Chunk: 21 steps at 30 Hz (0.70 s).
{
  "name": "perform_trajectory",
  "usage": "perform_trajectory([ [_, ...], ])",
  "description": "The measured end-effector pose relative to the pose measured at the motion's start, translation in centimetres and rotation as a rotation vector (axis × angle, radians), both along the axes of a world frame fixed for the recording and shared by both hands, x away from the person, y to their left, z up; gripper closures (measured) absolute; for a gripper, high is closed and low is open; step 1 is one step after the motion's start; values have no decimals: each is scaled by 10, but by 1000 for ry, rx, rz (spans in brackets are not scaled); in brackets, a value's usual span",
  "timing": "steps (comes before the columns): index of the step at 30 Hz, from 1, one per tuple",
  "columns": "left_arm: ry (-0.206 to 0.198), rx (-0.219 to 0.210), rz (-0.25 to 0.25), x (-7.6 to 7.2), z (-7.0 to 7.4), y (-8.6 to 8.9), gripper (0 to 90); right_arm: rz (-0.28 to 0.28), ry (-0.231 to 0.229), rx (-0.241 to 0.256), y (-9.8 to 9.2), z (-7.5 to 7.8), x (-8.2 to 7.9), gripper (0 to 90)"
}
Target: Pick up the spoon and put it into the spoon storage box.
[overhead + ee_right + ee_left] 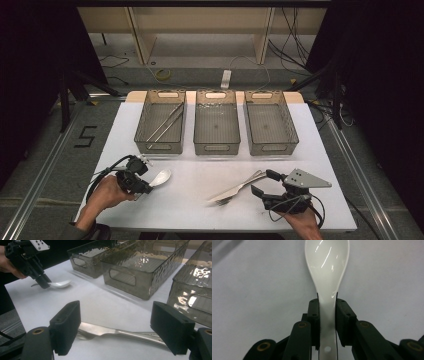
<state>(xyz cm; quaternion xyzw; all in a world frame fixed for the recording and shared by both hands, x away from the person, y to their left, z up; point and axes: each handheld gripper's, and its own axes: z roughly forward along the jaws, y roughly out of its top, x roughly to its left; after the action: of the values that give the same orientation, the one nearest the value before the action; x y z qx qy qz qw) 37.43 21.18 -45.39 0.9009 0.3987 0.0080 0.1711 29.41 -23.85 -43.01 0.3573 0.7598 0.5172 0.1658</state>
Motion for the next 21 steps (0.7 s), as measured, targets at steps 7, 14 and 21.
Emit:
perform_trajectory([
  [7,-32,-66,17,-1,9,1,749,0,1,-1,0,0,0,252],
  [14,-79,-179,16,-3,26,-5,750,-1,3,-2,0,0,0,252],
  [21,-91,-248,-15,4,41,-19,749,-2,5,-1,-1,0,0,252],
])
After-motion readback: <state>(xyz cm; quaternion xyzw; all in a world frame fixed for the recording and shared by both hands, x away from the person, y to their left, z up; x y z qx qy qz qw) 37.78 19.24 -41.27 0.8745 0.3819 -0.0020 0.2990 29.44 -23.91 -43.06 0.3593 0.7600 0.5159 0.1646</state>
